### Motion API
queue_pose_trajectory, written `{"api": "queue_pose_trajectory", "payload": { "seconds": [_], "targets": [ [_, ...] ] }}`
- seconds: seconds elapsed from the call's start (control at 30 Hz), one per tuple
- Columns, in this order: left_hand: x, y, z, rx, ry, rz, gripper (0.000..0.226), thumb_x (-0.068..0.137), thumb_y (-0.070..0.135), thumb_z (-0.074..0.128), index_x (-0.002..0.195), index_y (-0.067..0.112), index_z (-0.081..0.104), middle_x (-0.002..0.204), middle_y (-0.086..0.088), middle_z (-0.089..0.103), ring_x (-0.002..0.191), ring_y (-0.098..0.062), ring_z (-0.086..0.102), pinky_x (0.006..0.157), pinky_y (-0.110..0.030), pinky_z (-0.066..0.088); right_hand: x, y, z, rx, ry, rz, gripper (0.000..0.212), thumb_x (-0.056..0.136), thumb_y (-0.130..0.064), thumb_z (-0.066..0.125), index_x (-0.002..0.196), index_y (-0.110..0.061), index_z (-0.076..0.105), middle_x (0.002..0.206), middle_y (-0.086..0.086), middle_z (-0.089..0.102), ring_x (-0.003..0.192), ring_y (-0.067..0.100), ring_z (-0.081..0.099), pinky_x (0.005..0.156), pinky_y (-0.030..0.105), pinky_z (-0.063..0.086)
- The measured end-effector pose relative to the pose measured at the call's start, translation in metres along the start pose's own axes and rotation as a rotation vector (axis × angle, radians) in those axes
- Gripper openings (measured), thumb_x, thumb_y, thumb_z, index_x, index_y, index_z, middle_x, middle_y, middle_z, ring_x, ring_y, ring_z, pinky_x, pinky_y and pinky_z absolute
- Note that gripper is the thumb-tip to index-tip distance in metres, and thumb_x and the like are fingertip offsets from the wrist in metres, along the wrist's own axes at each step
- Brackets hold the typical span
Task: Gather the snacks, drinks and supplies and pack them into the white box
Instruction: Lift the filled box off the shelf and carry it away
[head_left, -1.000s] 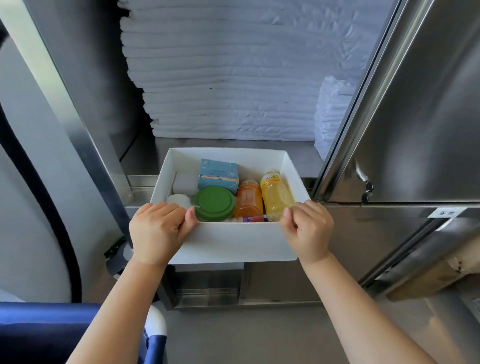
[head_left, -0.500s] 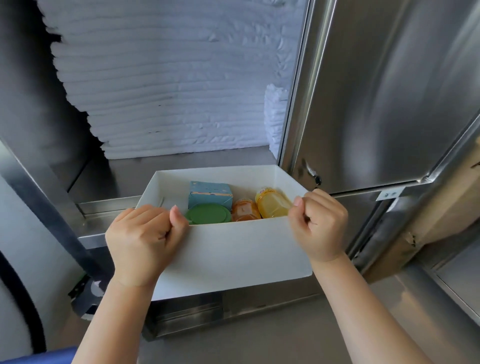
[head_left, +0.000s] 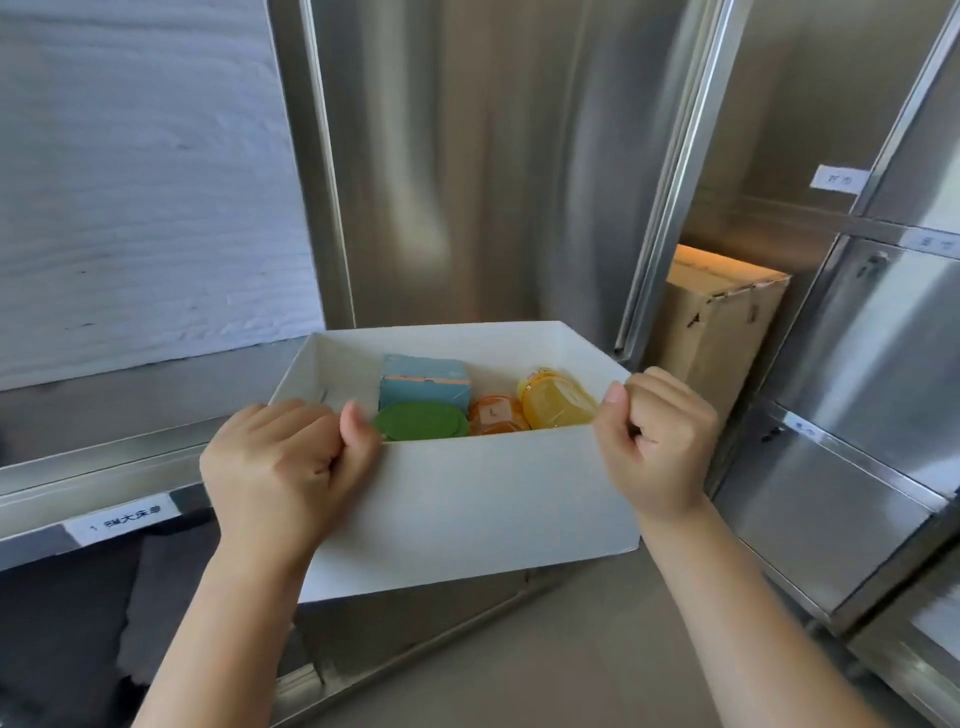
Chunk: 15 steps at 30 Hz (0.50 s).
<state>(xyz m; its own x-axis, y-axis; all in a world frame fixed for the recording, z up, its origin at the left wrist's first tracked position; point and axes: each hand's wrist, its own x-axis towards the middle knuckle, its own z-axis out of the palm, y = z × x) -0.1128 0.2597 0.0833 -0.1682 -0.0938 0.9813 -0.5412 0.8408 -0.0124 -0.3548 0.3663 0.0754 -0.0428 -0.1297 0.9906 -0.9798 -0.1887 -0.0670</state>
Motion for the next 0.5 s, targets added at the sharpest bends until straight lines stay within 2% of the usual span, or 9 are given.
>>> {"api": "queue_pose_trajectory", "payload": {
  "seconds": [0.17, 0.33, 0.5],
  "targets": [
    [0.019, 0.086, 0.046, -0.12, 0.023, 0.03, 0.057, 0.095, 0.016, 0.039, 0.039, 0.011, 0.032, 0.042, -0.004, 0.025, 0.046, -0.018, 0.021, 0.044, -0.032, 0.018, 0.005, 0.055, -0.09, -0.114, 0.004, 0.019, 0.048, 0.094, -0.012, 0.041, 0.049, -0.015, 0.024, 0.059, -0.004, 0.017, 0.052, 0.018, 0.016, 0.047, 0.028, 0.014],
    [0.033, 0.157, 0.092, -0.261, 0.007, 0.076, 0.054, 0.093, 0.015, 0.04, 0.04, 0.011, 0.032, 0.04, -0.006, 0.027, 0.039, -0.021, 0.025, 0.041, -0.029, 0.023, -0.001, 0.097, -0.164, -0.252, 0.028, 0.057, 0.049, 0.094, -0.012, 0.04, 0.048, -0.014, 0.025, 0.058, -0.004, 0.017, 0.051, 0.018, 0.016, 0.051, 0.026, 0.013],
    [0.043, 0.217, 0.146, -0.371, -0.024, 0.123, 0.052, 0.091, 0.013, 0.042, 0.04, 0.013, 0.032, 0.04, -0.005, 0.026, 0.04, -0.021, 0.024, 0.046, -0.025, 0.019, -0.015, 0.141, -0.219, -0.39, 0.042, 0.112, 0.047, 0.092, -0.008, 0.042, 0.048, -0.014, 0.025, 0.056, -0.004, 0.018, 0.047, 0.018, 0.019, 0.042, 0.031, 0.017]
  ]
}}
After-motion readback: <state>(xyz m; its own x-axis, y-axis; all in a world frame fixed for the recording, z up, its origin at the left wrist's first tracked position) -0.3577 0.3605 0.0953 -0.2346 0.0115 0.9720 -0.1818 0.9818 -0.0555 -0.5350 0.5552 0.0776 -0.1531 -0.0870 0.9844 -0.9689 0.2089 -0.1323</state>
